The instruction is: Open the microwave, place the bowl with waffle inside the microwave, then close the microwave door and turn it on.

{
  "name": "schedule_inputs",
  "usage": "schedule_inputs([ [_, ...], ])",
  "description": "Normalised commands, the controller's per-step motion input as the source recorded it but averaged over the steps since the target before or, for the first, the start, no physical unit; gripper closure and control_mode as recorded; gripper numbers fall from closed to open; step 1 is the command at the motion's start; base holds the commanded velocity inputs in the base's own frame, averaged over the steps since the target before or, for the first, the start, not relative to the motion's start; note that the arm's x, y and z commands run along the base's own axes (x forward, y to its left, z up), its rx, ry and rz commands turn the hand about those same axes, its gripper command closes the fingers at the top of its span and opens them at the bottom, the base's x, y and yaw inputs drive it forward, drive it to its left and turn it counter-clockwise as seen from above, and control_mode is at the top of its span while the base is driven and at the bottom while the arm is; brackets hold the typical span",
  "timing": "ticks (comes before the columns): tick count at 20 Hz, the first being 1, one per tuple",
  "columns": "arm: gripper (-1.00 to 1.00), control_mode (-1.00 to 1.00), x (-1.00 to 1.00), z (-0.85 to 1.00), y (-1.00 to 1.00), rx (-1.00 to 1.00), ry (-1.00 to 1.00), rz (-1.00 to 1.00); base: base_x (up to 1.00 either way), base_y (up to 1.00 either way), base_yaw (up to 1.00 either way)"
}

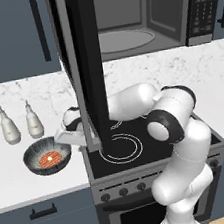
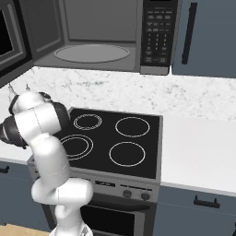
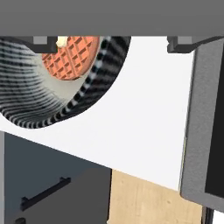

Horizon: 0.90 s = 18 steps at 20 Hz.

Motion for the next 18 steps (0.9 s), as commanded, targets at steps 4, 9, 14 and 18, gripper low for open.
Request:
schedule_inputs([
  [4,-1.00,-1.00,0.31,-0.21,0.27,-0.02,0.00,0.00,0.00,0.00,0.00],
  [9,-1.00,-1.00,0.24,-0.16,0.14,-0.01,0.00,0.00,0.00,0.00,0.00],
  [14,-1.00,-1.00,0.09,-0.17,0.09,-0.01,0.00,0.00,0.00,0.00,0.00],
  [18,1.00,-1.00,0.00,-0.18,0.14,-0.04,0.01,0.00,0.00,0.00,0.00],
])
